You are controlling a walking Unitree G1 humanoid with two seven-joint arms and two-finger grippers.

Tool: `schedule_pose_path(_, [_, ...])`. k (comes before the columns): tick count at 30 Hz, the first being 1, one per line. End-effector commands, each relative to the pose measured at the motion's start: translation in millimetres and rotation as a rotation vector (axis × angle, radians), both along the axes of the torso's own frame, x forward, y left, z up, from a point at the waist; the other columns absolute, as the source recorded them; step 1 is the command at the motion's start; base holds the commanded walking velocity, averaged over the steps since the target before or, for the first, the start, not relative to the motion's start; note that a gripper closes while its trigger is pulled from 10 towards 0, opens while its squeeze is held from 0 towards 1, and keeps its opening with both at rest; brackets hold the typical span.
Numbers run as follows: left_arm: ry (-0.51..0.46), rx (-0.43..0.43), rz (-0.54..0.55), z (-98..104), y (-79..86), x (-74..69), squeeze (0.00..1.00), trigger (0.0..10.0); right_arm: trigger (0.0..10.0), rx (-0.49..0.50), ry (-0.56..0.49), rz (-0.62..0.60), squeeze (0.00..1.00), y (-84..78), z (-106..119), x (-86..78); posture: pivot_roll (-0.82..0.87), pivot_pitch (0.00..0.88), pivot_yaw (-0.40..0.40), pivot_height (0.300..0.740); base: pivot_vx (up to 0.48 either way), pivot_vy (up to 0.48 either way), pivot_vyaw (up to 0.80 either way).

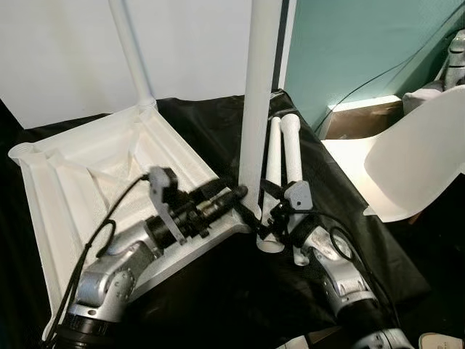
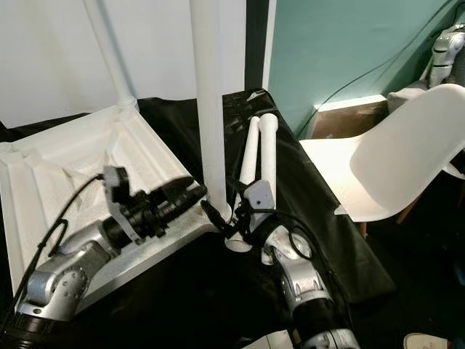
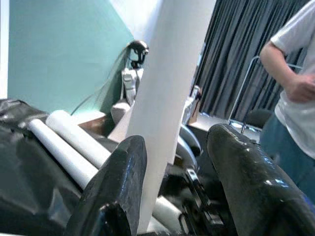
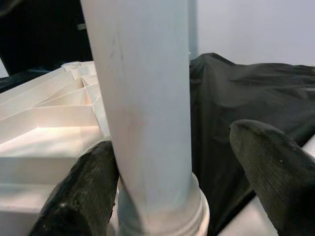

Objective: Building children table

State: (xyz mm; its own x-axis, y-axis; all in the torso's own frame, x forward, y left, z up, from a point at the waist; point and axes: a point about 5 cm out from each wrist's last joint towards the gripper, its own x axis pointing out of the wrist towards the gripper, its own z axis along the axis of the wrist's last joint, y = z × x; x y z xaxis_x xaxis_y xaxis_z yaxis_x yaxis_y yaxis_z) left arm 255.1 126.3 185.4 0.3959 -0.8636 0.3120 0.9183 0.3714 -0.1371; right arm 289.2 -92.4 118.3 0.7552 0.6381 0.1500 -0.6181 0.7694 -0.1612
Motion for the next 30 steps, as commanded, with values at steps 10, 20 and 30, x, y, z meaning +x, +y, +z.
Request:
schedule_pose_path(10, [0.014,0.019,0.292,-14,7.7,30.1,0.0,10.0,0.0,0.033,-0.061,-0.121,0.0,-16.1,15,-5.4,-0.03,0.0,0.044,0.74,0.0,0.0,0.0])
schedule_pose_path(20, [0.066,0.103,0.447,-28,15.0,40.6,0.0,10.0,2.1,0.039,-0.056,-0.129,0.0,-19.5,21,-8.3,-0.03,0.0,0.051,0.74,0.0,0.0,0.0])
schedule_pose_path(30, [0.078,0.128,0.586,-30,31.9,47.9,0.0,10.0,0.0,0.014,-0.009,-0.015,0.0,-24.0,25,-18.4,-0.04,0.0,0.053,0.74,0.0,0.0,0.0])
